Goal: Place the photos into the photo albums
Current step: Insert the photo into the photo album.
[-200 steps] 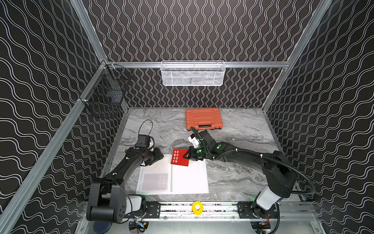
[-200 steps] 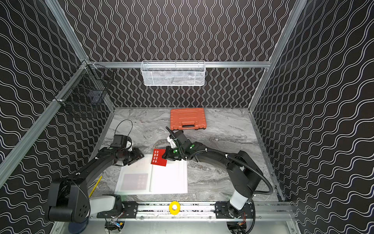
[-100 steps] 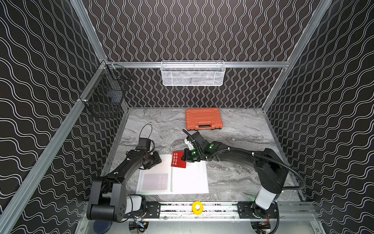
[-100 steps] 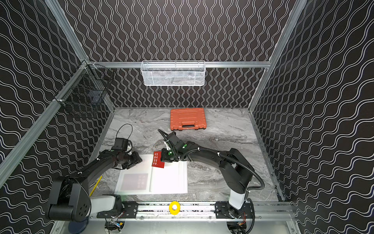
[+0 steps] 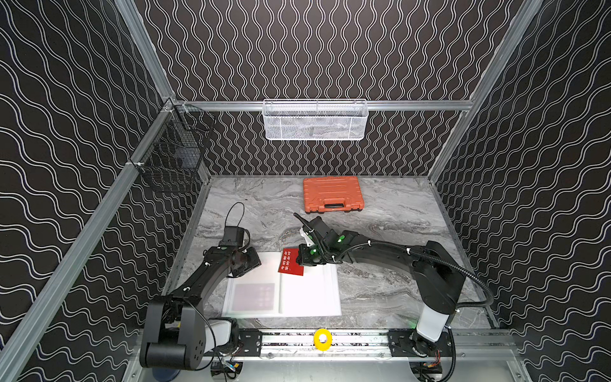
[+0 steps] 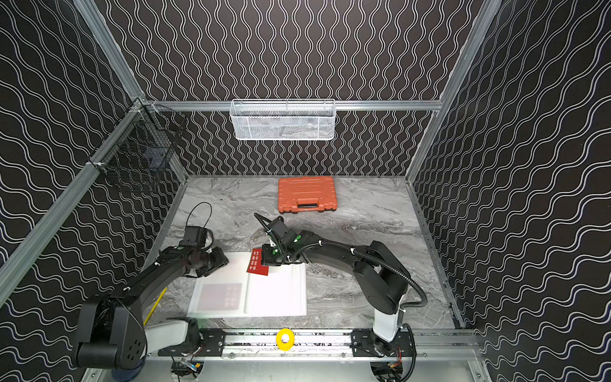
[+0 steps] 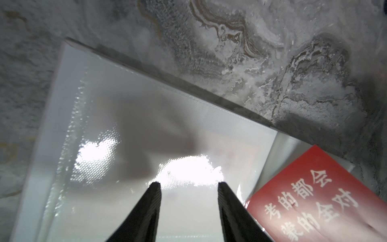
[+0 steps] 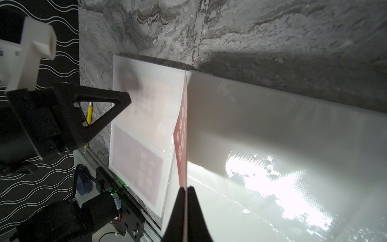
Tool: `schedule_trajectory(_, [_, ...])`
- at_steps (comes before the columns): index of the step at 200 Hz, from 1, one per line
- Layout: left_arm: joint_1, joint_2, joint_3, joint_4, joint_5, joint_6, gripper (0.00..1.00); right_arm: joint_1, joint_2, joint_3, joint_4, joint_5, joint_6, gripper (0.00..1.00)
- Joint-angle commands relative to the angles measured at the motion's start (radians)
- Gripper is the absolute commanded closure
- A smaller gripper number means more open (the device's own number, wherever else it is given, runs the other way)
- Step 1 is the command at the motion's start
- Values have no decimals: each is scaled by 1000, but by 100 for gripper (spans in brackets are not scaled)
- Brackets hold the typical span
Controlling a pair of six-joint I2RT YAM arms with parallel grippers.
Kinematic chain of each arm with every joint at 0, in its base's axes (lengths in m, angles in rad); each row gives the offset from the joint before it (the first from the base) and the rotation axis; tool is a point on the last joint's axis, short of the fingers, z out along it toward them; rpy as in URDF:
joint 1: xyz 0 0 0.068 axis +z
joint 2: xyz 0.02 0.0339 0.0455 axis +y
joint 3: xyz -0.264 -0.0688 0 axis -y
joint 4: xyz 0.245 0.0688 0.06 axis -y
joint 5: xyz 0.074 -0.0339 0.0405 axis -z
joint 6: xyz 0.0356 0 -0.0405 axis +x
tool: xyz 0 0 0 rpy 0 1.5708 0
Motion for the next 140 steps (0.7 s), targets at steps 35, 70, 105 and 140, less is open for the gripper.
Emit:
schedule_trajectory(35, [27,-7,-3,-6,-16,-1,51,6,11,-5,9,-16,4,100])
schedule_trajectory(70, [42,-13,-8,-3,-29,-3,51,6,15,-13,13,-36,-3,100])
schedule_trajectory(105, [59,-29,-25,10,-51,-20,51,6,26,-30,27,-65,-8,100])
schedule_trajectory(140, [78,-56,-40,23,-78,-44,51,4,43,-46,48,-92,-3,100])
